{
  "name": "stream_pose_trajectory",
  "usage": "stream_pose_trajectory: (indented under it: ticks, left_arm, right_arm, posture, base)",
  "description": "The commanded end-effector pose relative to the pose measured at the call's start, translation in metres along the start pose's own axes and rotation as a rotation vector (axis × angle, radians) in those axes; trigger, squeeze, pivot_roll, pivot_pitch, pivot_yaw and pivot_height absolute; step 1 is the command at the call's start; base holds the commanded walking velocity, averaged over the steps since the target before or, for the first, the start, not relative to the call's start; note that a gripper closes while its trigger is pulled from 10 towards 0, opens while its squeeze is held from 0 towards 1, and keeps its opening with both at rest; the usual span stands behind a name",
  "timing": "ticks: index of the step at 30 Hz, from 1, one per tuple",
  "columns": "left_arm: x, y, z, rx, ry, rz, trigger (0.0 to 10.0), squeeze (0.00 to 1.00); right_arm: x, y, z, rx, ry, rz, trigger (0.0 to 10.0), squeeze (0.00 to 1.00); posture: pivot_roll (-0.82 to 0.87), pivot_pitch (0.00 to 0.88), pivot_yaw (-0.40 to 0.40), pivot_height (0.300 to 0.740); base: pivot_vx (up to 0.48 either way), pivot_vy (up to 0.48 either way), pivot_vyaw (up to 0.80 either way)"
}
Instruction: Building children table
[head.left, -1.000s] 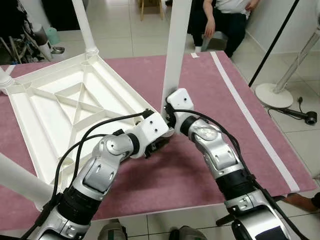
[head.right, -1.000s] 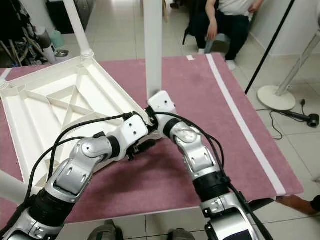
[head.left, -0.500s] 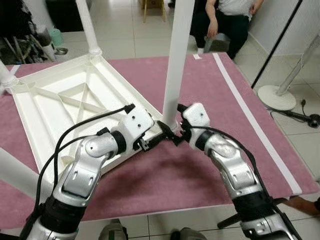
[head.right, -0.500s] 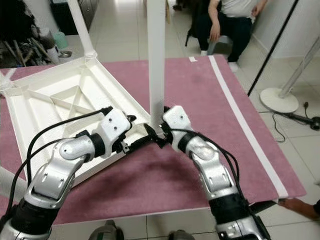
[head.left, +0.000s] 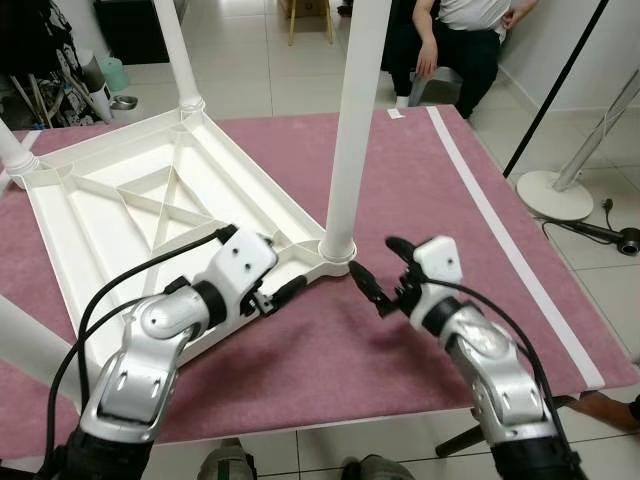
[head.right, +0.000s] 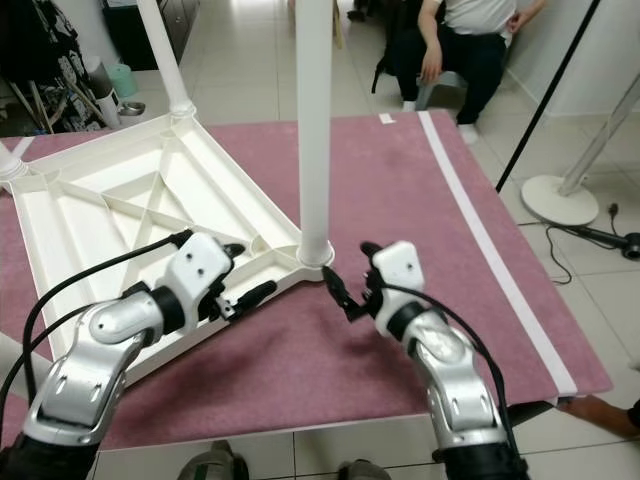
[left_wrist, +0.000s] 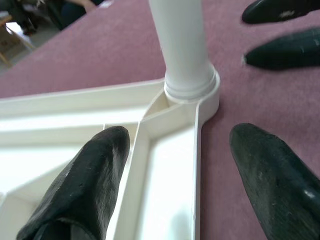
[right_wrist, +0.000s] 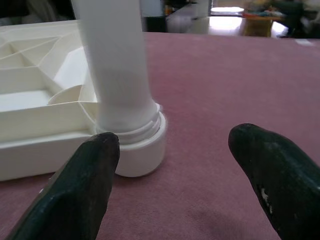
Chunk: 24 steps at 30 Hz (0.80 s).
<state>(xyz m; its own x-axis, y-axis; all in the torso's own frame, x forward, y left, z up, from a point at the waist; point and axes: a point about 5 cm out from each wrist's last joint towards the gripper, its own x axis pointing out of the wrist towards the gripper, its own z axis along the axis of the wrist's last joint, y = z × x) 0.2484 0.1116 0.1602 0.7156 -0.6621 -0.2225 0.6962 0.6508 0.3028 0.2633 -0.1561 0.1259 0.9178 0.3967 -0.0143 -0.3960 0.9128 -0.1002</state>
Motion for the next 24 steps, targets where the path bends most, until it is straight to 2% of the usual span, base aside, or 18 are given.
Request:
stream_pose_trajectory:
  ticks: [1,3,5,8,13,15,16,19,22,24]
  left_arm:
    - [-0.005,0.011,-0.004,0.007,0.010,0.196,10.0,0.00]
    - [-0.005,0.015,-0.012,-0.044,0.003,0.277,10.0,0.00]
    - [-0.003,0.015,-0.015,-0.066,-0.002,0.308,10.0,0.00]
    - [-0.001,0.015,-0.018,-0.085,-0.005,0.328,10.0,0.00]
    - [0.012,0.010,-0.019,-0.099,-0.027,0.347,10.0,0.00]
    - [0.017,0.012,-0.016,-0.082,-0.035,0.354,10.0,0.00]
    - [0.017,0.013,-0.016,-0.044,-0.026,0.345,10.0,0.00]
    - [0.017,0.015,-0.017,-0.015,-0.017,0.329,10.0,0.00]
    - [0.012,0.023,-0.017,0.057,0.027,0.250,10.0,0.00]
    - [0.012,0.023,-0.017,0.057,0.027,0.250,10.0,0.00]
  right_arm:
    - [0.001,0.002,-0.007,0.009,0.015,-0.032,10.0,0.00]
    - [0.007,0.017,-0.013,0.006,0.022,-0.015,10.0,0.00]
    - [0.011,0.022,-0.014,0.007,0.021,-0.006,10.0,0.00]
    - [0.015,0.028,-0.014,0.009,0.019,0.005,10.0,0.00]
    - [0.031,0.039,-0.006,-0.007,-0.020,0.040,10.0,0.00]
    - [0.039,0.044,0.000,-0.010,-0.043,0.059,10.0,0.00]
    - [0.041,0.046,0.000,-0.016,-0.044,0.069,10.0,0.00]
    - [0.043,0.047,-0.001,-0.022,-0.042,0.075,10.0,0.00]
    - [0.043,0.049,0.001,-0.037,-0.049,0.087,10.0,0.00]
    - [0.043,0.049,0.001,-0.037,-0.049,0.087,10.0,0.00]
  posture:
    - [0.04,0.000,0.047,0.740]
    - [0.04,0.000,0.032,0.740]
    - [0.04,0.000,0.029,0.740]
    - [0.04,0.000,0.028,0.740]
    - [0.03,0.000,0.027,0.740]
    - [0.04,0.000,0.019,0.740]
    - [0.04,0.000,0.011,0.740]
    - [0.04,0.000,0.009,0.740]
    - [0.04,0.000,0.017,0.740]
    - [0.04,0.000,0.017,0.740]
  base:
    - [0.000,0.000,0.00]
    - [0.000,0.000,0.00]
    - [0.000,0.000,0.00]
    - [0.000,0.000,0.00]
    - [0.000,0.000,0.00]
    - [0.000,0.000,0.00]
    - [0.000,0.000,0.00]
    - [0.000,0.000,0.00]
    - [0.000,0.000,0.00]
    - [0.000,0.000,0.00]
